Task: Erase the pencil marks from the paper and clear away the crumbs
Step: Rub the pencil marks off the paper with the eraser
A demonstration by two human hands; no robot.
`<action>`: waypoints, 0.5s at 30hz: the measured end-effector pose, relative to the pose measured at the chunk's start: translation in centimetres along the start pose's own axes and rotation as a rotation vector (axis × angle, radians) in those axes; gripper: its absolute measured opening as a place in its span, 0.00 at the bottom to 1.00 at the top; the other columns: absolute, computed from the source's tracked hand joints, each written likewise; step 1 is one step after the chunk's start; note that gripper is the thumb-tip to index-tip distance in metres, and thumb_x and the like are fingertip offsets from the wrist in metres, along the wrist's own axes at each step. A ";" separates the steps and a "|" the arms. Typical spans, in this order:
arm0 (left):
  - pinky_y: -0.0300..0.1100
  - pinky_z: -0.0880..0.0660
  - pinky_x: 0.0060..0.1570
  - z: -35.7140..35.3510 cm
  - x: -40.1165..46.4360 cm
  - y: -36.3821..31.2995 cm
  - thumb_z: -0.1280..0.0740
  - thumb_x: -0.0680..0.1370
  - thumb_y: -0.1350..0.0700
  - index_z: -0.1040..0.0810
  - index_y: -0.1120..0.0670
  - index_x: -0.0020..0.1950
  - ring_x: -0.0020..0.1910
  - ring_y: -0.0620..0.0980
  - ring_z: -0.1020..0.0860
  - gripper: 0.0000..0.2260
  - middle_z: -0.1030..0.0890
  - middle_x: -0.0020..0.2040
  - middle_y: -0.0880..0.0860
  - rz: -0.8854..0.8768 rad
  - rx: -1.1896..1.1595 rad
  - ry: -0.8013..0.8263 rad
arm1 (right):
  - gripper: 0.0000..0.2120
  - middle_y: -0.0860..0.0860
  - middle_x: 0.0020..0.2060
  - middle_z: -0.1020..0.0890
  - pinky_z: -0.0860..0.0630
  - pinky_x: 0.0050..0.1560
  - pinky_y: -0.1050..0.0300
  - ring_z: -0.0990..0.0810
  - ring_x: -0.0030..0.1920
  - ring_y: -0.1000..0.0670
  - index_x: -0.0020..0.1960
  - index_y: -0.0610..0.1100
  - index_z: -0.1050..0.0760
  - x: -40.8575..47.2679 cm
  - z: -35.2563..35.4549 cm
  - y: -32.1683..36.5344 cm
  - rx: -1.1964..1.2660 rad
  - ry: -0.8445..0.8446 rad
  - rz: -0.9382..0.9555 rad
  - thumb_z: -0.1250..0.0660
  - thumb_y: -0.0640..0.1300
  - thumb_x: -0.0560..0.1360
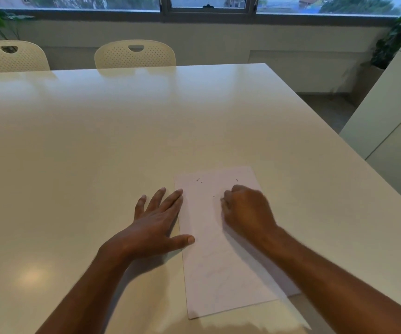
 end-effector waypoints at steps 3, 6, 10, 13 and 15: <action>0.56 0.69 0.75 -0.1 0.1 0.0 0.49 0.70 0.22 0.66 0.47 0.80 0.74 0.45 0.76 0.49 0.72 0.76 0.38 0.007 0.001 0.020 | 0.05 0.51 0.28 0.26 0.37 0.26 0.61 0.26 0.25 0.47 0.33 0.45 0.23 -3.8 -1.1 5.0 0.029 0.136 0.192 0.30 0.40 0.66; 0.56 0.70 0.75 0.0 -0.1 0.0 0.49 0.71 0.22 0.66 0.47 0.81 0.74 0.45 0.76 0.49 0.72 0.76 0.37 0.007 0.005 0.019 | 0.07 0.52 0.29 0.25 0.33 0.27 0.60 0.23 0.27 0.47 0.32 0.45 0.22 -2.6 -0.9 1.7 0.034 0.087 0.123 0.28 0.42 0.67; 0.56 0.69 0.75 -0.1 0.0 0.1 0.56 0.65 0.20 0.66 0.47 0.80 0.74 0.44 0.75 0.52 0.72 0.76 0.37 0.005 0.007 0.023 | 0.05 0.49 0.30 0.24 0.31 0.27 0.59 0.22 0.28 0.43 0.32 0.43 0.21 -1.4 0.1 -2.0 -0.009 0.000 -0.040 0.29 0.42 0.66; 0.56 0.70 0.75 -0.1 0.0 0.1 0.56 0.64 0.19 0.66 0.47 0.80 0.74 0.45 0.76 0.53 0.73 0.75 0.36 0.007 0.000 0.038 | 0.08 0.51 0.27 0.26 0.35 0.25 0.61 0.25 0.25 0.45 0.30 0.44 0.25 -4.1 -0.8 2.9 0.028 0.110 0.124 0.27 0.40 0.64; 0.56 0.71 0.74 -0.2 0.1 0.1 0.57 0.63 0.19 0.67 0.47 0.80 0.74 0.46 0.76 0.54 0.74 0.75 0.37 0.013 -0.009 0.059 | 0.08 0.52 0.27 0.26 0.34 0.25 0.61 0.24 0.25 0.46 0.30 0.45 0.25 -3.8 -0.7 2.0 0.028 0.093 0.130 0.26 0.41 0.64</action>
Point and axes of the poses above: each hand's wrist, its own x-axis towards the middle knuckle, its own z-axis out of the back of the hand, y = z × x, the point moved 9 cm from there along x, towards the middle knuckle
